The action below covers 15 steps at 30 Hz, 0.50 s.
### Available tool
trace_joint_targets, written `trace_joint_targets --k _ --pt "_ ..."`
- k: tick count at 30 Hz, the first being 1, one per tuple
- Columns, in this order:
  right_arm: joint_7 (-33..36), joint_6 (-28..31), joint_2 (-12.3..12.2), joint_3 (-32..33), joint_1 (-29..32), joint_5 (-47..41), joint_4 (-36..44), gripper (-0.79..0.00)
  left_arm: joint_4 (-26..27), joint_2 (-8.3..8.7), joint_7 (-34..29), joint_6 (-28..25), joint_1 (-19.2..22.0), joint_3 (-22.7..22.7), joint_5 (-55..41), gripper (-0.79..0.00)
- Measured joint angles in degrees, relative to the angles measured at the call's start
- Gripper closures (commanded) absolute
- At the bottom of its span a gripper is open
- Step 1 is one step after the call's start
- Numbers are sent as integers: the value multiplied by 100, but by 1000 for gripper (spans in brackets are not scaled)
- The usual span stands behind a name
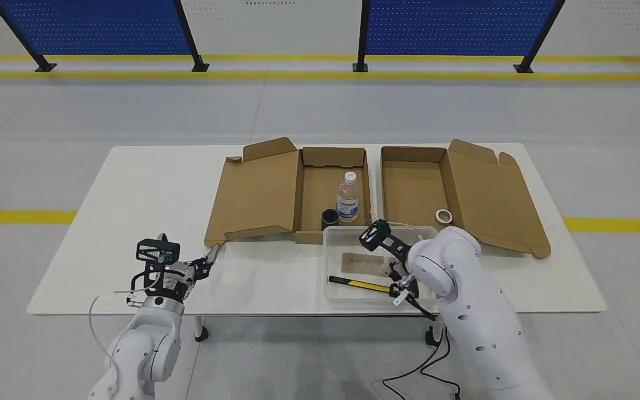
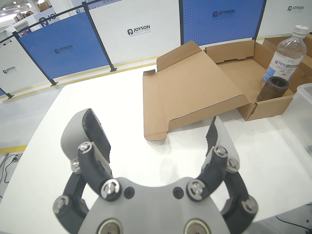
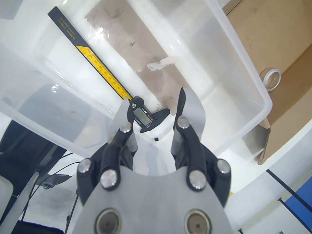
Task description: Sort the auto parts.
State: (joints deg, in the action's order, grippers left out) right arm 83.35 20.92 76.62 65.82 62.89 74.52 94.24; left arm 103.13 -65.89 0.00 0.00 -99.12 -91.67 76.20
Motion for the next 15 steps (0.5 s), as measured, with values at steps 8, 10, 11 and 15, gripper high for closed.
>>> trace_joint_targets --k 8,10,11,15 --pt "-21 20 -101 18 189 -244 -53 -440 0 0 0 0 0 0 0 -785" --pt "-26 27 -121 27 241 -270 -64 -437 0 0 0 0 0 0 0 -785" --pt "-26 27 -130 23 258 -249 -79 -425 0 0 0 0 0 0 0 -785" --pt "-96 24 -152 5 294 -246 -161 -409 0 0 0 0 0 0 0 -785"
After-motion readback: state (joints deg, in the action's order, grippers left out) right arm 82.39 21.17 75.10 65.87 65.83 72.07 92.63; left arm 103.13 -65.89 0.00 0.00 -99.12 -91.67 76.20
